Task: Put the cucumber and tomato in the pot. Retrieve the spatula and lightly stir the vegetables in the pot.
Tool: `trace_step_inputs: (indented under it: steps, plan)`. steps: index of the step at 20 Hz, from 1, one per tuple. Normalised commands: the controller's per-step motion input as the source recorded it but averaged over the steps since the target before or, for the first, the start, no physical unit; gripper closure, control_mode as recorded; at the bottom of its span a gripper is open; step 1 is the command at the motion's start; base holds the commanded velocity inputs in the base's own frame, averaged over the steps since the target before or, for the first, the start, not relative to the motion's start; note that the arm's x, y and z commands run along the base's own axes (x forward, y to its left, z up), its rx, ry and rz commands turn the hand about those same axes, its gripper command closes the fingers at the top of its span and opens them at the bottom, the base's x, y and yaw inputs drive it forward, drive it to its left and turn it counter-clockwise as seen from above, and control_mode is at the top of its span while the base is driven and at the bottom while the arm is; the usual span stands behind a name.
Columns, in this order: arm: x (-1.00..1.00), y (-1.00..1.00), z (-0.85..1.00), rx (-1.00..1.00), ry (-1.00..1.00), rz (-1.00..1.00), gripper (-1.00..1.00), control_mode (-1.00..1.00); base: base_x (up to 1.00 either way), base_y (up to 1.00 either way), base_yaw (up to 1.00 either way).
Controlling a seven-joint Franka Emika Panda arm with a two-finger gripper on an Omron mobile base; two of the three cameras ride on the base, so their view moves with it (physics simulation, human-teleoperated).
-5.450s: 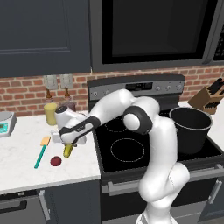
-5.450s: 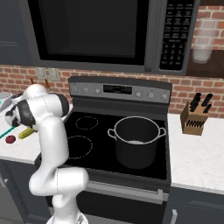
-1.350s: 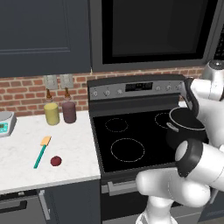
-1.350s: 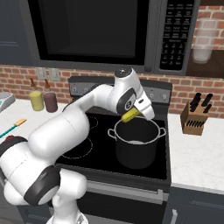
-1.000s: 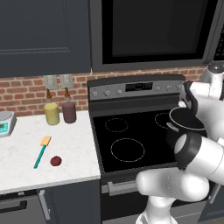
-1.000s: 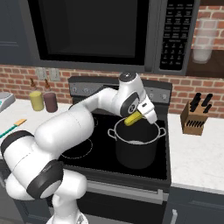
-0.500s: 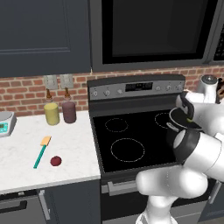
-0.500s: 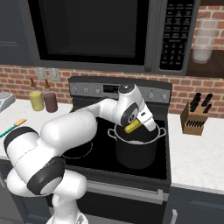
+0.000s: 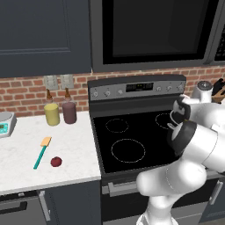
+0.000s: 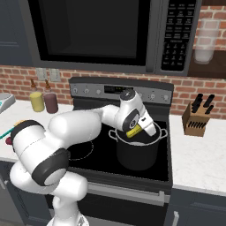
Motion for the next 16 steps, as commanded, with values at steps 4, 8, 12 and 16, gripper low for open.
trace_step_inputs:
  steps: [4,8,12,16]
  plan:
    - [0.0,0.0,-0.32,-0.02,0.0,0.0,1.0,-1.0,0.0,0.0,0.0]
    - [0.0,0.0,-0.26,-0.05,0.0,0.0,1.0,-1.0,0.0,0.0,0.0]
    - [0.0,0.0,-0.12,-0.05,0.0,0.0,1.0,-1.0,0.0,0.0,0.0]
    - [0.02,0.0,-0.06,-0.04,0.0,0.0,1.0,-1.0,0.0,0.0,0.0]
